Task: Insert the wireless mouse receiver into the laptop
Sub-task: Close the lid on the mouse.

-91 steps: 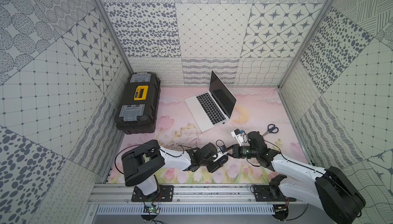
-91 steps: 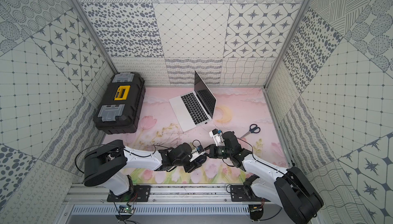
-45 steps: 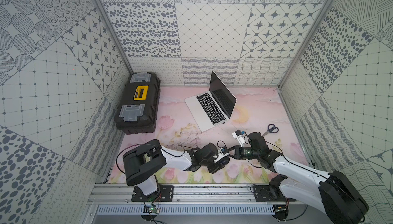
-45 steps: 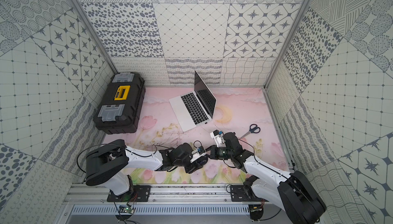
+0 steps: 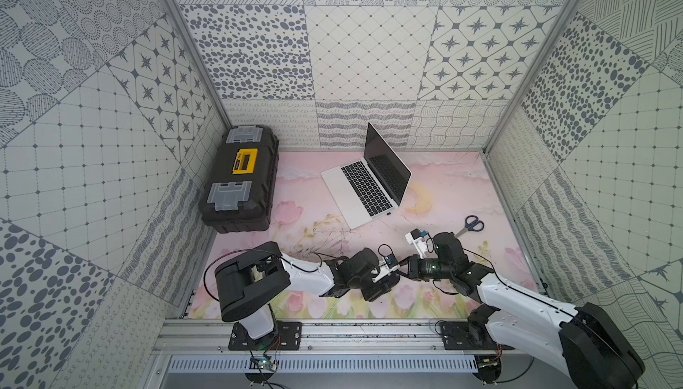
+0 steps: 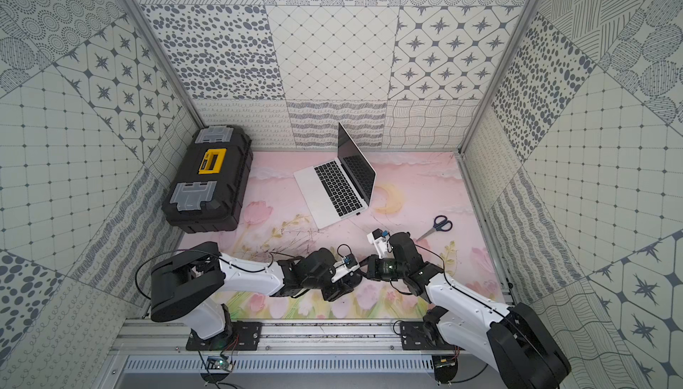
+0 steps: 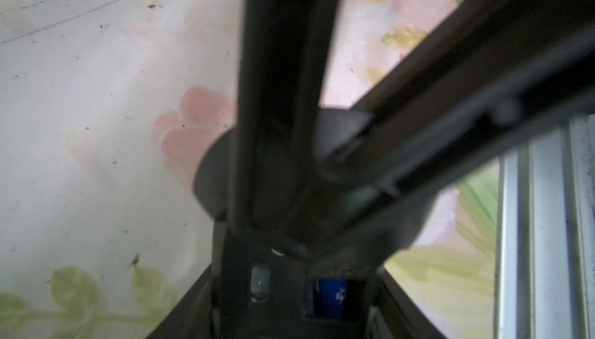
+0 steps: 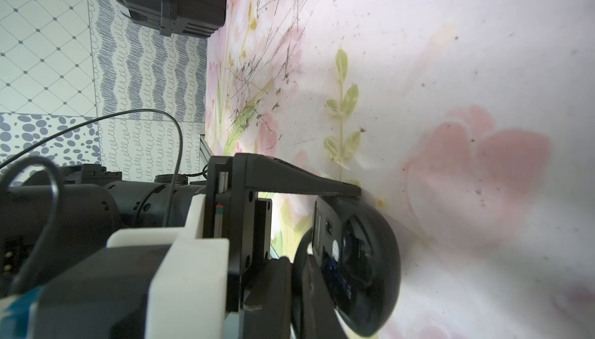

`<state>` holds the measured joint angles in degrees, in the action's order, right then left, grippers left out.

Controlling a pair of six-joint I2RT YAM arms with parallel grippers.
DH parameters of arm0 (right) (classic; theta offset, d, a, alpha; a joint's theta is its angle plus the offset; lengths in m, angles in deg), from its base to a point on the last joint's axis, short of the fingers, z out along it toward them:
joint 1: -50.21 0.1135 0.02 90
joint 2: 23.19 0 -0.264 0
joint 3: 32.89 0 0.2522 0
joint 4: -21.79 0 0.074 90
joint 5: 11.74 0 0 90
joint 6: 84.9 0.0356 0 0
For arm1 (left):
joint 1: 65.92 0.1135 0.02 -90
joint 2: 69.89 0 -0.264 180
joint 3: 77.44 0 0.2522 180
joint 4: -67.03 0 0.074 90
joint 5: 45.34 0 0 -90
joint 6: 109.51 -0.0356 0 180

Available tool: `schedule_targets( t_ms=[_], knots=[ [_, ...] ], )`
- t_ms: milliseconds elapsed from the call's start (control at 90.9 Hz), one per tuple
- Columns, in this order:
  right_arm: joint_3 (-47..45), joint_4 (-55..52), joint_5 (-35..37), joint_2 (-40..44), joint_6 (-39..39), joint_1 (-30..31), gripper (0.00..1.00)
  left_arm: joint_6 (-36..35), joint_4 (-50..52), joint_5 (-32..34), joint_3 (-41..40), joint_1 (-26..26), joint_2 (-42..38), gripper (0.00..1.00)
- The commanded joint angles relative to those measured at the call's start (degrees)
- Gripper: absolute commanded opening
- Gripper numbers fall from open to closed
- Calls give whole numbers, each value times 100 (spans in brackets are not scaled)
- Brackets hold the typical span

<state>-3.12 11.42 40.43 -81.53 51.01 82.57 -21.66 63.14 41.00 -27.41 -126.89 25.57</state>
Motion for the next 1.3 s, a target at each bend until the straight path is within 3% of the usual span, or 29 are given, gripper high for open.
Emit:
schedule_targets(
  t_ms=[0,66,264,539,903,1288],
  knots=[
    [-78,-120,111,-20,-21,-19,0,207,1863,-522,-101,-29,166,20],
    [-63,-184,132,-32,-52,-21,0,207,1863,-528,-101,-33,165,20],
    [5,-372,189,7,-142,-19,21,207,1862,-539,-99,-32,167,20],
    [74,-543,305,122,-222,-19,31,207,1865,-548,-94,-29,179,20],
    [234,-1451,827,771,-587,-30,62,222,1880,-566,-94,-33,190,19],
    [308,-1237,977,100,-653,287,81,223,1896,-566,-76,-29,209,19]
  ],
)
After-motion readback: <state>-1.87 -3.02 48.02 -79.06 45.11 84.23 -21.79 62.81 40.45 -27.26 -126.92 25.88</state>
